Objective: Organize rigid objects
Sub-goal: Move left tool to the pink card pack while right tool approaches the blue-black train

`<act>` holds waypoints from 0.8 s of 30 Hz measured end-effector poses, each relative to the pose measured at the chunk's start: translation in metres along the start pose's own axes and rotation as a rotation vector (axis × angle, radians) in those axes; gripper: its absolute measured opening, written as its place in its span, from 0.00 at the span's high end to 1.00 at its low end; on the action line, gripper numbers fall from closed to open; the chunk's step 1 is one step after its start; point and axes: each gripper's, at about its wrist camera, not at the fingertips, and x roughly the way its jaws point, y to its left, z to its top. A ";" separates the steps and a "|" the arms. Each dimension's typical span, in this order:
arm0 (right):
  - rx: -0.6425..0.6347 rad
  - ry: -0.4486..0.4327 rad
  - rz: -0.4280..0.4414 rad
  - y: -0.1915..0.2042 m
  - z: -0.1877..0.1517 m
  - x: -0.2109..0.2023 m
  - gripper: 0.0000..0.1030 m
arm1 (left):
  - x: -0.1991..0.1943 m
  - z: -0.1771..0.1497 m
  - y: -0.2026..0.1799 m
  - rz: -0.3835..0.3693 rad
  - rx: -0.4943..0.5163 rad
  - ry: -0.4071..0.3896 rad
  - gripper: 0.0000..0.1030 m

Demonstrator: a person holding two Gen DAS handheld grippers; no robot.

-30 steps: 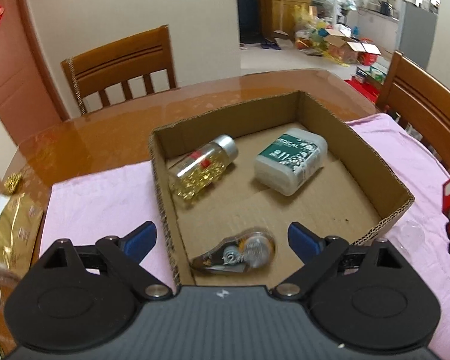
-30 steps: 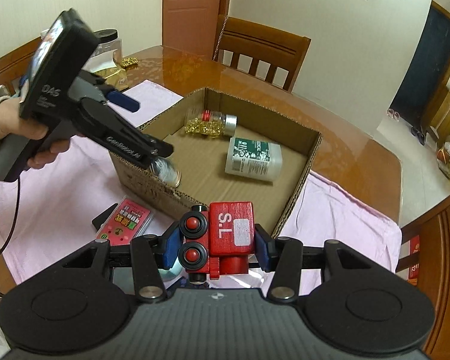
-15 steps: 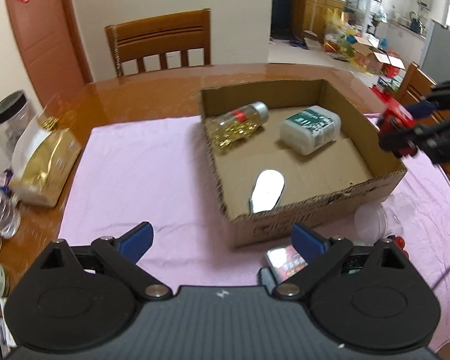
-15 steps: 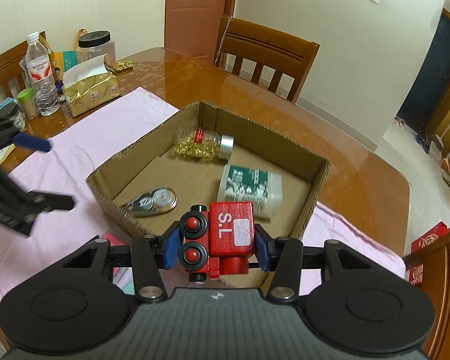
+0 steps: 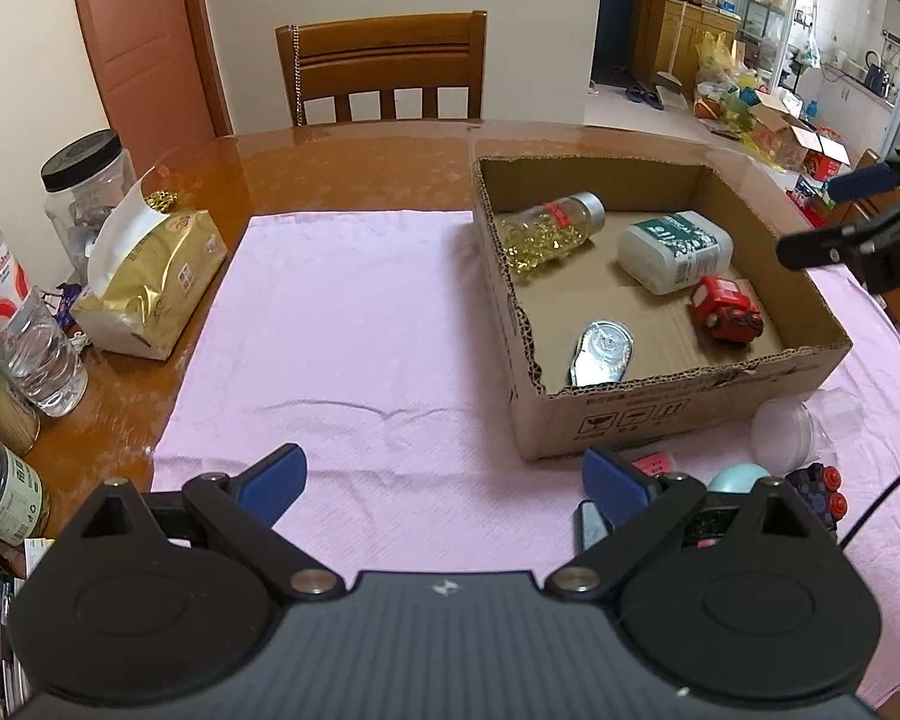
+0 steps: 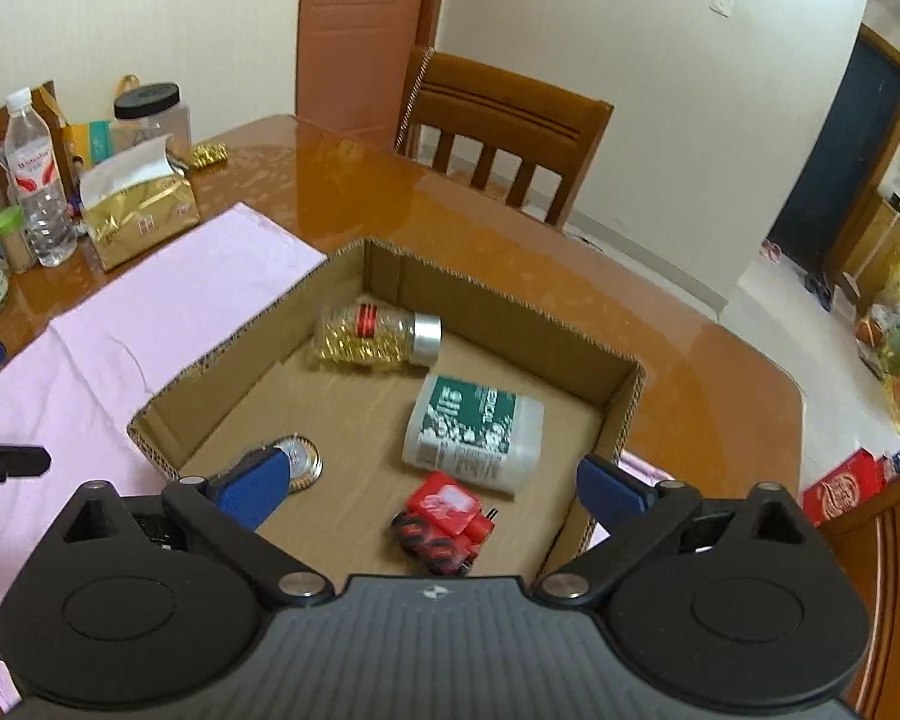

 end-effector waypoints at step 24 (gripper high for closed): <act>0.381 0.232 -0.137 0.029 -0.121 0.015 0.00 | -0.004 -0.033 -0.014 -0.002 -0.003 0.020 0.02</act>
